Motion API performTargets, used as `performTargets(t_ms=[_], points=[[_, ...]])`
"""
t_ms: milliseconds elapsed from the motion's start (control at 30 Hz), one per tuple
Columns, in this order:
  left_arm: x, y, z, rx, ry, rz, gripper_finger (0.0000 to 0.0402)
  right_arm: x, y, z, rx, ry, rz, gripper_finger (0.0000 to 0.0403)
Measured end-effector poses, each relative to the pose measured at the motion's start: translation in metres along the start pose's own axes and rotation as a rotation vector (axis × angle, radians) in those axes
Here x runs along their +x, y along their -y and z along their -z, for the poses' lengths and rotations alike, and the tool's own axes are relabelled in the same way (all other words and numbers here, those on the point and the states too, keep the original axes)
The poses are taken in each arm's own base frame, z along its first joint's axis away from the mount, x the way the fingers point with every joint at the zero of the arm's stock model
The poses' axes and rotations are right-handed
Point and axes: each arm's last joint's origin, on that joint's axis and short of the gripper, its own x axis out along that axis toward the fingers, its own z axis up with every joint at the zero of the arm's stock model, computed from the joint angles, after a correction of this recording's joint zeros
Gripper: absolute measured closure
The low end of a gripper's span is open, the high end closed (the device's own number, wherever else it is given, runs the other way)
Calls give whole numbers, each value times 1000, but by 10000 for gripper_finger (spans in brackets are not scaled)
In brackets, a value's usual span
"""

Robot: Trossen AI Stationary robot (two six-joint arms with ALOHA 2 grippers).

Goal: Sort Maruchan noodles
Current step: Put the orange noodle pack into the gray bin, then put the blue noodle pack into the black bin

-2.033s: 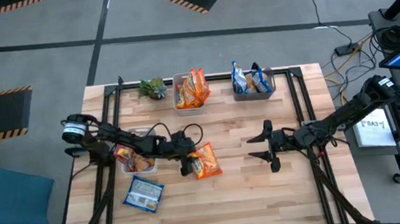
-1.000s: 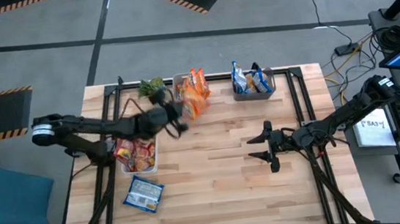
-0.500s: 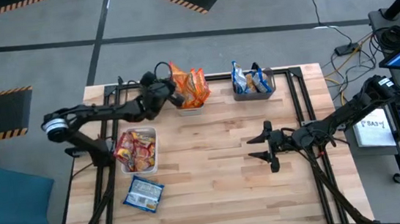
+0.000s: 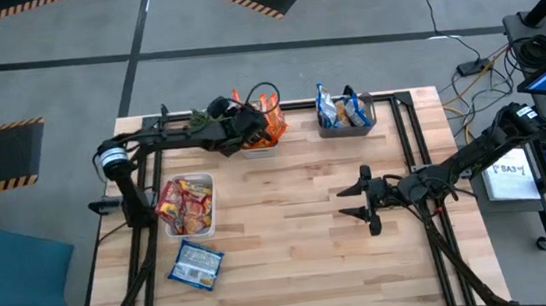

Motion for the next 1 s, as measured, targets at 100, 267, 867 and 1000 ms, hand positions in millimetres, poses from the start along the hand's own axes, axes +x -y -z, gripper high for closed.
performTargets(t_ms=[100,267,867,1000], points=[[-3,5,-3,2,11,50,344,0,0,0,9,-4,1,188],[-13,10,-10,-5,43,101,319,0,0,0,13,-4,1,188],[-106,40,-19,147,206,276,213,0,0,-2,100,28,29,188],[-137,46,-18,197,297,436,212,0,0,-7,61,74,36,188]])
